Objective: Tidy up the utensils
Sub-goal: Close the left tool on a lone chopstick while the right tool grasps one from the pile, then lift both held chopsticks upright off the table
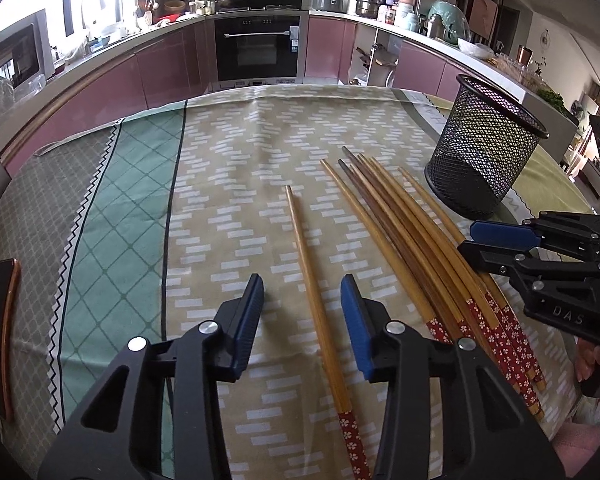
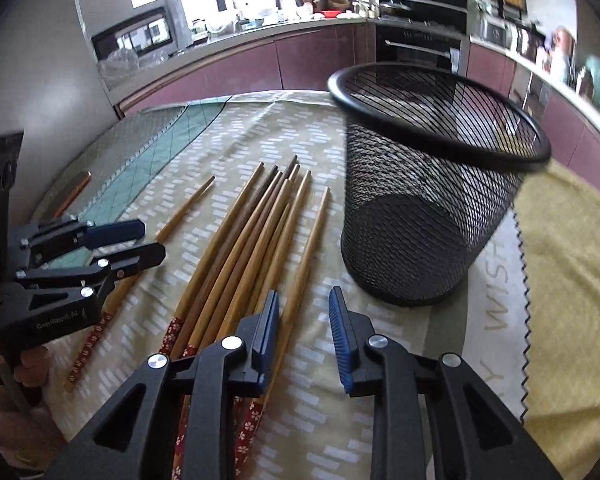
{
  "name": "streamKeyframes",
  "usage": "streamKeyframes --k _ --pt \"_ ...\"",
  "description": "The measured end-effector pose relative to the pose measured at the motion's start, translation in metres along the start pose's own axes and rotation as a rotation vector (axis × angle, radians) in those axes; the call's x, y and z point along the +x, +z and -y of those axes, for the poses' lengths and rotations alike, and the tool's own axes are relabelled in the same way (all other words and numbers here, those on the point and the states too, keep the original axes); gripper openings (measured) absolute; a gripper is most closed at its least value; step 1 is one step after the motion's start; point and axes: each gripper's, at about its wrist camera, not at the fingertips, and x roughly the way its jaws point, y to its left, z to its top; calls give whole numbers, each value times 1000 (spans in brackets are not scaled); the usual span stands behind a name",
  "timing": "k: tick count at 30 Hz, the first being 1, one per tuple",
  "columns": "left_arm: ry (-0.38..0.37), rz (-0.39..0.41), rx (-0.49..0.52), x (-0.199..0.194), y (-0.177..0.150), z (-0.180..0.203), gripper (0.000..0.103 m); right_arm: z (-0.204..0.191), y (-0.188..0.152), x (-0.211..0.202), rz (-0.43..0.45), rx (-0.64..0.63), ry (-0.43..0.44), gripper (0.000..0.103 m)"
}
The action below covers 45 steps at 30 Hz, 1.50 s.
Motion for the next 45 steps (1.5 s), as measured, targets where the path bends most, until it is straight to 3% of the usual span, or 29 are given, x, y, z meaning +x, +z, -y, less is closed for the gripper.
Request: streamKeyframes --k 3,4,6,7,8,16,20,34,45 --pt "-1 -6 0 1 3 1 38 -2 1 3 4 -3 4 19" --pt "0 -6 -2 1 4 2 33 -1 2 4 3 6 24 12" --pt "4 -6 -7 3 6 2 24 1 2 5 4 19 41 8" --pt "2 -6 -14 3 7 2 12 2 2 4 6 28 49 7" --pt "-5 -7 -26 4 7 1 9 1 2 5 9 34 55 7" --pt "-33 7 -79 -3 6 -5 7 6 0 -10 57 68 116 6" --pt "-78 31 -77 -17 10 -4 7 12 1 -32 117 76 199 6" --pt "-328 241 -42 -106 50 12 7 41 21 -106 358 118 279 6" --pt "-417 422 -52 -155 108 27 7 65 58 -144 516 98 242 6"
